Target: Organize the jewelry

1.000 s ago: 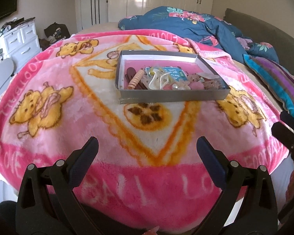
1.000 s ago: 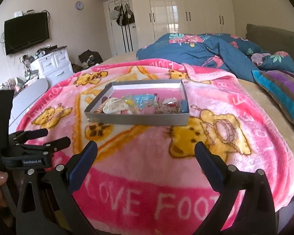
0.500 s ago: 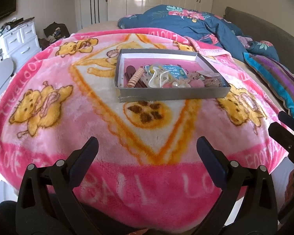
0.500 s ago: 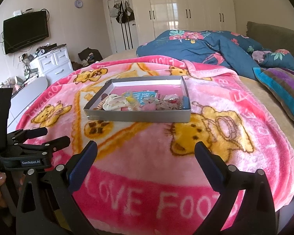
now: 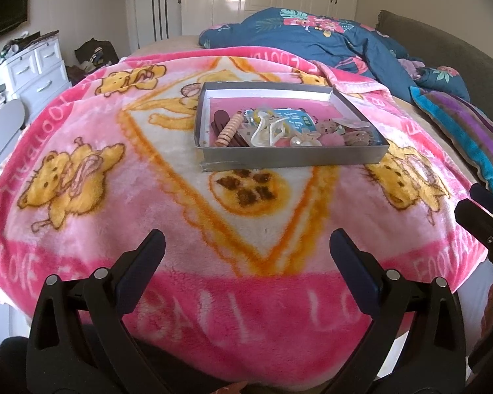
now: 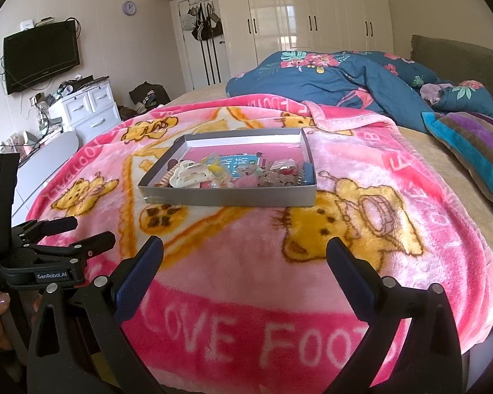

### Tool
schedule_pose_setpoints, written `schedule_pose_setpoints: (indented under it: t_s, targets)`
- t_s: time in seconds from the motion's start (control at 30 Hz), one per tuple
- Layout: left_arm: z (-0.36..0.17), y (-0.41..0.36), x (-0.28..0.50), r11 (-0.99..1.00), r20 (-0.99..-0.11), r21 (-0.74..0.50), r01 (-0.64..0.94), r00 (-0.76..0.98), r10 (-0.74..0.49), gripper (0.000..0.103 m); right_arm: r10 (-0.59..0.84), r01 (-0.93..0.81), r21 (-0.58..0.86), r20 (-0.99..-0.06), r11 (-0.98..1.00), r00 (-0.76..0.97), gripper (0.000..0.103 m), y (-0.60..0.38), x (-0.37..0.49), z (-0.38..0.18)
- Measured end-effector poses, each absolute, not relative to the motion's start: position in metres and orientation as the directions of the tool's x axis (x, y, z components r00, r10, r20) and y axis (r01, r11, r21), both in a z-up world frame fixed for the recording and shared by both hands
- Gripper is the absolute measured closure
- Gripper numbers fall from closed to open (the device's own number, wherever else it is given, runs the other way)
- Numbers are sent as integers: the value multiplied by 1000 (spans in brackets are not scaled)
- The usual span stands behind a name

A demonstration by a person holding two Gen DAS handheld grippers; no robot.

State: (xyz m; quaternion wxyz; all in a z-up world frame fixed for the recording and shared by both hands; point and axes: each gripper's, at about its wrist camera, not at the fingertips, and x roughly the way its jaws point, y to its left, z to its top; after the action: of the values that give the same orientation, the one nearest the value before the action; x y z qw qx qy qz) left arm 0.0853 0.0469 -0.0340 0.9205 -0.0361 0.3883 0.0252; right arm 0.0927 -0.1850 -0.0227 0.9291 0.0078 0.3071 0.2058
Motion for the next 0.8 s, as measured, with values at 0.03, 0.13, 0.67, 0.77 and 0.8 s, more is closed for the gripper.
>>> schedule_pose_setpoints:
  t_s: [0.03,0.13,0.67,0.77,0.8]
  targets:
    - [-34,47,85,996,-716,-47,-75,697,18,9,387,-378,140,-567,915,727,4,-185,93,-23]
    - [-34,47,85,996,-716,-45,-76,697,20,9,387,-377,141,-567,915,727,4,-186,93,-22]
    - [-33,50,85,996,-715,-38,-80,699,28,9,387,-377,143,-568,915,726,4,-188,93,-23]
    - [-33,51,84,996,-715,-39,-79,699,27,9,387,-377,142,-569,915,726,4,-188,93,-23]
    - [-33,50,84,996,-715,-39,-78,699,27,9,387,-376,143,-568,915,726,4,-188,93,-23]
